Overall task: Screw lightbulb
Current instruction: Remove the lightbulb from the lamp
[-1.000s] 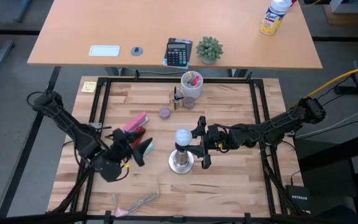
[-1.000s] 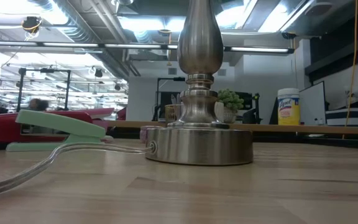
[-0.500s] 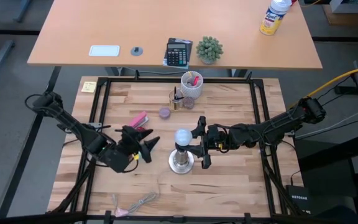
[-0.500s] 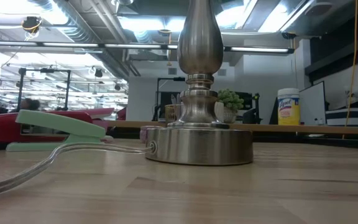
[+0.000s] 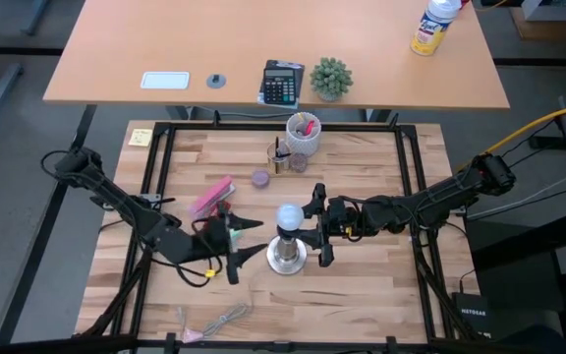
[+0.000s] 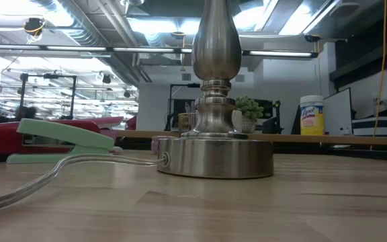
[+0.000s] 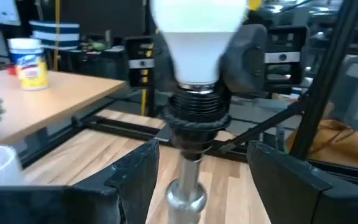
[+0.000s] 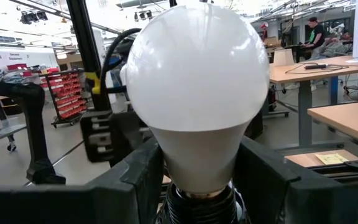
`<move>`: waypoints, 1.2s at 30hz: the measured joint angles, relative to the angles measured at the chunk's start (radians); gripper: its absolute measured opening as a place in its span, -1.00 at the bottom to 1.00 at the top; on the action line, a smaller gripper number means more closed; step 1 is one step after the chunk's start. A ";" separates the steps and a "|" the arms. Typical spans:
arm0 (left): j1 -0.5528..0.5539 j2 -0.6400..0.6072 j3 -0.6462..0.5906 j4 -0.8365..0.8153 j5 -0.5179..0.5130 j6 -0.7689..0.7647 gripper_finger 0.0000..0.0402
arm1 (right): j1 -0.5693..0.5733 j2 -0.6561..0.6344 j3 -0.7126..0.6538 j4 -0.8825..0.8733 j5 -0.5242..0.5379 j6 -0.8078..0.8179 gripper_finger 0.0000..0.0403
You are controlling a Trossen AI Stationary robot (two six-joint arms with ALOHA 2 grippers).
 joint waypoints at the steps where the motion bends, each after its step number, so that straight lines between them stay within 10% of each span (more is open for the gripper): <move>1: 0.009 0.013 0.000 0.023 0.020 0.010 0.18 | 0.000 0.000 0.000 0.000 0.000 0.000 -0.11; 23: 0.169 0.141 0.000 0.193 0.308 0.002 0.18 | 0.000 0.000 0.000 0.001 -0.002 -0.001 -0.11; 36: 0.179 0.149 0.000 0.241 0.310 0.103 0.04 | 0.000 0.000 0.000 0.000 -0.003 -0.030 -0.11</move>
